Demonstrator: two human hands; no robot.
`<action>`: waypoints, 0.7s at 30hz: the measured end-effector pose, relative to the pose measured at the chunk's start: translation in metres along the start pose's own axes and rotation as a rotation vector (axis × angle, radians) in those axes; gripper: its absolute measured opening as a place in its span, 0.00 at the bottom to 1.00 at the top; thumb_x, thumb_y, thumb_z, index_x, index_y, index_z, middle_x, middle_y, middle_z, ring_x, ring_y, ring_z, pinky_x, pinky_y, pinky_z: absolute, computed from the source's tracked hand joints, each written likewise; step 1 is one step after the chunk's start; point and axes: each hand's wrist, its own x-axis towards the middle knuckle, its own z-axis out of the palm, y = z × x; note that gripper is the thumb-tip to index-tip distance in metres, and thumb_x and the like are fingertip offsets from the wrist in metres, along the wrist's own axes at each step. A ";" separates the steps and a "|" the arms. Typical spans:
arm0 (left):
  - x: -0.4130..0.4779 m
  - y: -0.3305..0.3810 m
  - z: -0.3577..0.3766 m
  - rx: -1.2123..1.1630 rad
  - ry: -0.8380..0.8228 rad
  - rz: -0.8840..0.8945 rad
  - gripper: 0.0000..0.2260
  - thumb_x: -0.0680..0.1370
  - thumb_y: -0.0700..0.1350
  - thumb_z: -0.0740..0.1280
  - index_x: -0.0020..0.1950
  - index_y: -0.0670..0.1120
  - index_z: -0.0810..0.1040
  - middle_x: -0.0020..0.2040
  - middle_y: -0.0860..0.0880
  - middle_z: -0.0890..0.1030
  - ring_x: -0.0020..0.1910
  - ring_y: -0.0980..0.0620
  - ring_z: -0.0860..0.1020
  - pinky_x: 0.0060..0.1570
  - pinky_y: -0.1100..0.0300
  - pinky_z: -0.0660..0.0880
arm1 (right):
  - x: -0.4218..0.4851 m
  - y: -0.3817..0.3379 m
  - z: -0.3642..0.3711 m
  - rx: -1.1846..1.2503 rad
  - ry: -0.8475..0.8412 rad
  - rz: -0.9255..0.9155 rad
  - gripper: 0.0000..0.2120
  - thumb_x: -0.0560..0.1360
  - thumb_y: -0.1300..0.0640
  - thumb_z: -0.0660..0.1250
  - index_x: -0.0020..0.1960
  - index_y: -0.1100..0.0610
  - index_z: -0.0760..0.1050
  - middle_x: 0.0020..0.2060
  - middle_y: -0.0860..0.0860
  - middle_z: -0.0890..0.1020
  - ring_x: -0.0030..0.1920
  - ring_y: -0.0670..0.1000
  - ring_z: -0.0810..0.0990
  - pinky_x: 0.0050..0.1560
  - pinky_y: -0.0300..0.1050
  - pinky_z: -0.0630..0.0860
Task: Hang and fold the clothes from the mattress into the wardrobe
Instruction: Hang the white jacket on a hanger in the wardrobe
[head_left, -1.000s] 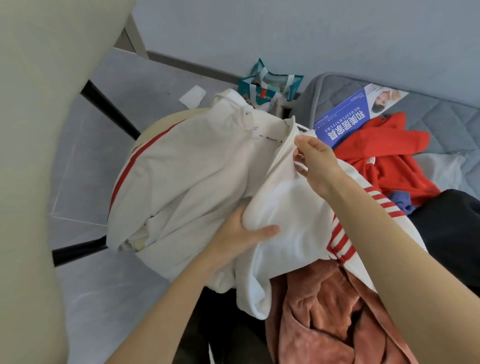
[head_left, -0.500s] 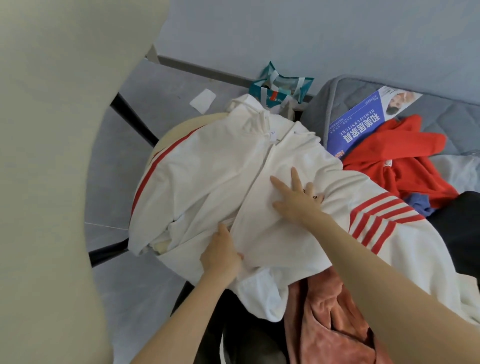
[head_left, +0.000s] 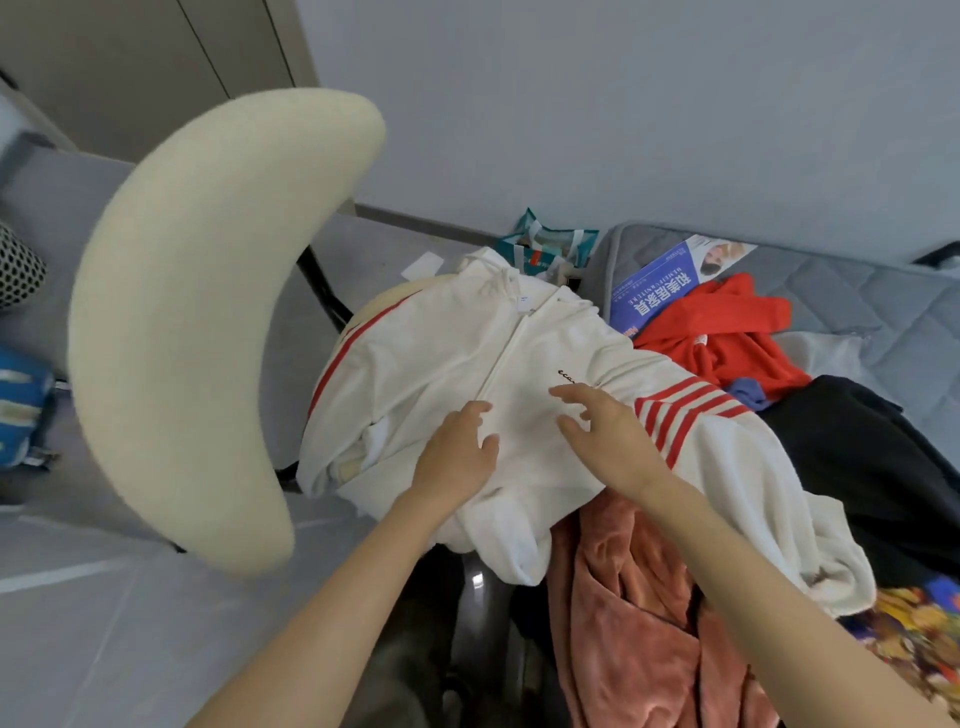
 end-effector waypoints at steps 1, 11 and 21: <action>-0.015 0.005 -0.002 -0.016 0.020 0.026 0.18 0.81 0.46 0.59 0.71 0.50 0.64 0.67 0.48 0.71 0.64 0.51 0.71 0.61 0.60 0.67 | -0.015 -0.003 -0.002 0.015 0.014 -0.020 0.16 0.78 0.59 0.62 0.66 0.53 0.73 0.63 0.50 0.76 0.60 0.50 0.75 0.60 0.38 0.68; -0.208 0.042 -0.061 -0.189 0.354 0.184 0.15 0.80 0.45 0.61 0.67 0.52 0.70 0.59 0.54 0.76 0.48 0.57 0.76 0.44 0.69 0.69 | -0.173 -0.082 -0.039 0.268 0.059 -0.231 0.11 0.78 0.61 0.63 0.57 0.50 0.76 0.45 0.44 0.81 0.44 0.42 0.78 0.42 0.26 0.71; -0.398 0.003 -0.169 -0.281 0.646 0.078 0.12 0.79 0.45 0.63 0.62 0.54 0.73 0.53 0.52 0.81 0.52 0.52 0.80 0.58 0.56 0.73 | -0.266 -0.261 -0.023 0.269 -0.155 -0.542 0.12 0.76 0.62 0.60 0.53 0.50 0.77 0.42 0.44 0.84 0.43 0.48 0.81 0.47 0.42 0.76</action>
